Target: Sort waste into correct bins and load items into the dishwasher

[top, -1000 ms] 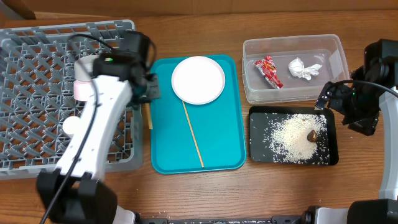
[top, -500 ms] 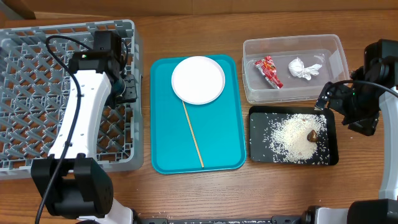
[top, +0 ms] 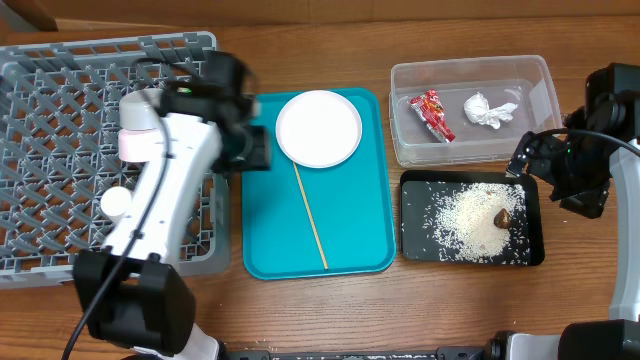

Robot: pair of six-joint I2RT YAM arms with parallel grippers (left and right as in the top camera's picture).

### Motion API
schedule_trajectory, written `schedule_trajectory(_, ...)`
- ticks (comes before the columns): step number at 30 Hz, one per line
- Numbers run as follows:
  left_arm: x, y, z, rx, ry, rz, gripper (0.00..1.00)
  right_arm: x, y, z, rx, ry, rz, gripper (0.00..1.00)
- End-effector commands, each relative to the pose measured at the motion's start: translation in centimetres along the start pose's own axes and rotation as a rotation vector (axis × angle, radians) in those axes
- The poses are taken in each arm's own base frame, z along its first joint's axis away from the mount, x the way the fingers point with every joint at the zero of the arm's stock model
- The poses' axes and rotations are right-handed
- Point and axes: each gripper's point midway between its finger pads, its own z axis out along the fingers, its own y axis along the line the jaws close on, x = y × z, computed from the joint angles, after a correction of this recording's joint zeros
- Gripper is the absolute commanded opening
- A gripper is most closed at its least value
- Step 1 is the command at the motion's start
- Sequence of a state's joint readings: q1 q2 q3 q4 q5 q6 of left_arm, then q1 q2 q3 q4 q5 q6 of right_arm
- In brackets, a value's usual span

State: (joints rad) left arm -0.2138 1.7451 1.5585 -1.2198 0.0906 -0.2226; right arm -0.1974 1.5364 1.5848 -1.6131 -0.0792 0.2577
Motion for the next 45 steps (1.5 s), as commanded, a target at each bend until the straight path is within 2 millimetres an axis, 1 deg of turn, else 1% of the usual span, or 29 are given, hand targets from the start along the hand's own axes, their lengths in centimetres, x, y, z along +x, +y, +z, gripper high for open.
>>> schedule_trajectory(1,2.0,-4.0,0.4,0.029,0.03,-0.035,0.58,-0.4,0.3,-1.1,-0.019,-0.044,-0.001,1.0)
schedule_trajectory(4,4.0,-5.0,2.3,-0.03,0.063,-0.168,0.69,-0.4,0.3,-1.1,-0.019,-0.044,-0.001,1.0)
schedule_trajectory(5,4.5,-5.3,3.0,-0.032,0.066,-0.196,0.7,-0.4,0.3,-1.1,-0.019,-0.044,-0.001,1.0)
schedule_trajectory(6,5.2,-6.2,4.6,-0.018,0.069,-0.232,0.7,-0.4,0.3,-1.1,-0.02,-0.044,-0.001,1.0)
schedule_trajectory(9,6.1,-7.0,7.2,-0.01,0.055,-0.25,0.69,-0.4,0.3,-1.1,-0.02,-0.044,-0.001,1.0)
schedule_trajectory(11,6.5,-7.4,8.7,0.005,0.038,-0.235,0.65,-0.4,0.3,-1.1,-0.02,-0.044,-0.001,1.0)
schedule_trajectory(13,6.7,-7.2,9.8,0.001,0.021,-0.226,0.63,-0.4,0.3,-1.1,-0.02,-0.044,-0.001,1.0)
schedule_trajectory(14,6.9,-6.6,10.7,-0.024,0.004,-0.223,0.63,-0.4,0.3,-1.1,-0.02,-0.044,-0.001,1.0)
schedule_trajectory(15,7.1,-6.4,11.1,-0.03,-0.001,-0.221,0.62,-0.4,0.3,-1.1,-0.021,-0.043,-0.001,1.0)
schedule_trajectory(19,8.0,-5.0,12.0,-0.081,0.001,-0.222,0.63,-0.4,0.4,-1.1,-0.027,-0.041,-0.001,1.0)
schedule_trajectory(22,8.5,-4.5,12.4,-0.096,0.009,-0.222,0.62,-0.4,0.4,-1.1,-0.027,-0.041,-0.001,1.0)
schedule_trajectory(25,8.5,-4.6,12.6,-0.09,0.004,-0.222,0.66,-0.4,0.4,-1.1,-0.027,-0.041,-0.001,1.0)
schedule_trajectory(30,8.5,-4.7,12.7,-0.091,0.003,-0.216,0.65,-0.4,0.4,-1.1,-0.027,-0.041,-0.001,1.0)
schedule_trajectory(34,9.1,-5.0,13.5,-0.107,0.02,-0.195,0.63,-0.4,0.4,-1.1,-0.027,-0.041,-0.001,1.0)
schedule_trajectory(38,9.9,-5.0,14.7,-0.16,0.035,-0.16,0.64,-0.4,0.4,-1.1,-0.027,-0.041,-0.001,1.0)
schedule_trajectory(40,10.7,-5.0,15.4,-0.182,0.062,-0.143,0.6,-0.4,0.4,-1.1,-0.027,-0.041,-0.001,1.0)
schedule_trajectory(43,11.0,-4.7,15.5,-0.198,0.073,-0.142,0.55,-0.4,0.4,-1.1,-0.027,-0.041,-0.001,1.0)
schedule_trajectory(45,11.1,-4.2,15.4,-0.22,0.075,-0.144,0.48,-0.4,0.4,-1.1,-0.027,-0.041,-0.001,1.0)
